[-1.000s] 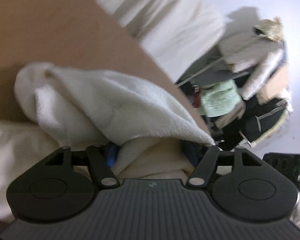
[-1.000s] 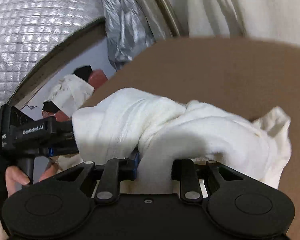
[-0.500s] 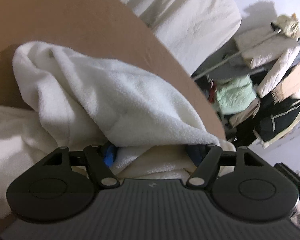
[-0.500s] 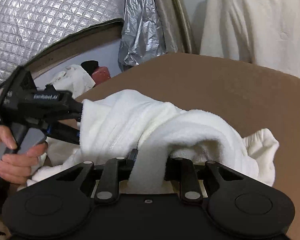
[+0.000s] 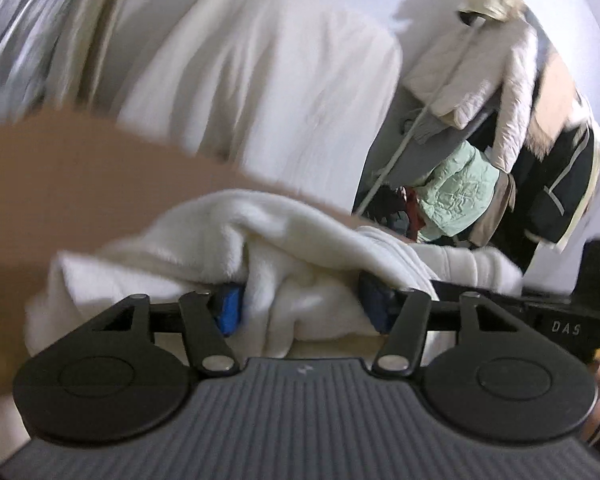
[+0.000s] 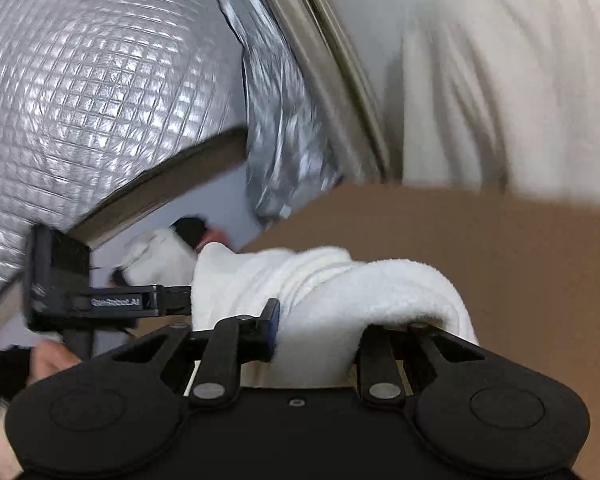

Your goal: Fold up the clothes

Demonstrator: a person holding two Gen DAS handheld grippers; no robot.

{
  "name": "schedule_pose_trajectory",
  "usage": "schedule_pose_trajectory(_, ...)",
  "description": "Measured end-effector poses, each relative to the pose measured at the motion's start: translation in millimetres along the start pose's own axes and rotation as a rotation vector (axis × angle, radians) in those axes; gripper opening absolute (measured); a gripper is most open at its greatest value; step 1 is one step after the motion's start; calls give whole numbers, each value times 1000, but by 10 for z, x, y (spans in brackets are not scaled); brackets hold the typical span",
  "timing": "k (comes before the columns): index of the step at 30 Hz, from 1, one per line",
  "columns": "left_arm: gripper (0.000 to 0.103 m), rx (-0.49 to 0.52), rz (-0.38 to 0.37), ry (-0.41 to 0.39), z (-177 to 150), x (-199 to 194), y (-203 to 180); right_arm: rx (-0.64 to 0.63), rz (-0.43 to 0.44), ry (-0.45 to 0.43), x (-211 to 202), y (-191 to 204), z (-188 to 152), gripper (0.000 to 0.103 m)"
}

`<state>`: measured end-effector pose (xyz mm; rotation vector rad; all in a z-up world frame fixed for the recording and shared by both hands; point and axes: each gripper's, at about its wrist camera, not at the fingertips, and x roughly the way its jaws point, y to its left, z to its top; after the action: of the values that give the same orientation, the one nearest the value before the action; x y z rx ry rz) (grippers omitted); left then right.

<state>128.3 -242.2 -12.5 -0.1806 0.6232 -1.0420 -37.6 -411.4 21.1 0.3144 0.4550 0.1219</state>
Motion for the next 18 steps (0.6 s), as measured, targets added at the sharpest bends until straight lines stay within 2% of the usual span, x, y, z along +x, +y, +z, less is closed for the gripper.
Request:
schedule_pose_trajectory(2,56,70,16,-52,411,157,-76,-94,-10,-52,6,-50,369,24)
schedule_pose_trajectory(4,71,96,100,-69,732,394,-8,-210,-79,-114,41,-133,697,24)
schedule_pose_trajectory(5,76,96,172,-62,835,502,38,-275,-192,-125,155,-208,851,25)
schedule_pose_trajectory(6,79,75,289,-29,849,595,104,-327,-318,-113,299,-297,935,37)
schedule_pose_trajectory(7,79,61,373,-4,816,658,170,-332,-448,-92,459,-436,964,54)
schedule_pose_trajectory(8,79,59,407,11,710,677,239,-283,-508,-62,539,-615,920,63)
schedule_pose_trajectory(10,82,46,426,58,374,654,419,-177,-621,-1,692,-979,825,65)
schedule_pose_trajectory(11,82,31,428,89,189,637,499,-120,-640,11,684,-1135,670,66)
schedule_pose_trajectory(15,82,-110,421,174,-672,483,852,0,-589,69,516,-1323,13,66)
schedule_pose_trajectory(18,82,-226,386,271,-980,505,1011,90,-494,115,311,-1277,-425,66)
